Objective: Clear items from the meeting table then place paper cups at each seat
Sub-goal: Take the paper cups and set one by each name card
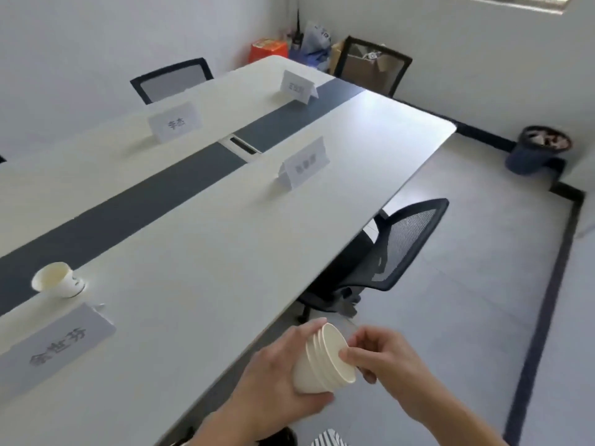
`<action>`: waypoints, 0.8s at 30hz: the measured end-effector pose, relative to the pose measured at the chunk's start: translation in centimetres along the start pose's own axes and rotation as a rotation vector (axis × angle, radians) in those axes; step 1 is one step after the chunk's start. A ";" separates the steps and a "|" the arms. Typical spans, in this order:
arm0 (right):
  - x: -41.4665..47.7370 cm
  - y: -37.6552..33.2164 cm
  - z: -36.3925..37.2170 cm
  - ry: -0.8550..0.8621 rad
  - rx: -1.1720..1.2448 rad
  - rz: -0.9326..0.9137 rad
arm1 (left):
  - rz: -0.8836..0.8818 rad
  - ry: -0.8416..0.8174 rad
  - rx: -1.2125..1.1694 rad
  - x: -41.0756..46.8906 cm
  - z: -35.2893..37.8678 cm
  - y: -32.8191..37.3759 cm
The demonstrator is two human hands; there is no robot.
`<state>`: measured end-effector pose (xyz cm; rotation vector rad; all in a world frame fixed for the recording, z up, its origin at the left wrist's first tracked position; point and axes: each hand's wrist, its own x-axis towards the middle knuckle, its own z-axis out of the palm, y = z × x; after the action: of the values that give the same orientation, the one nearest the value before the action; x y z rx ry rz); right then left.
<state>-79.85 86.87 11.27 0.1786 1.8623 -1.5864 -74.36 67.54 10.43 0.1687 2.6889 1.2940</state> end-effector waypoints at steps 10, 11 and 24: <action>-6.5 5.6 -14.3 0.203 0.244 0.024 | 0.107 -0.243 -0.083 4.8 12.1 9.0; -6.3 5.8 -15.5 0.234 0.270 0.020 | 0.115 -0.271 -0.077 5.9 12.7 9.4; 0.7 0.8 -32.5 0.260 0.734 -0.125 | 0.204 -0.487 0.064 28.4 16.9 16.9</action>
<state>-92.96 116.58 11.20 0.6223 1.3970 -2.3705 -98.51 95.71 10.78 0.6860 2.3351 1.0439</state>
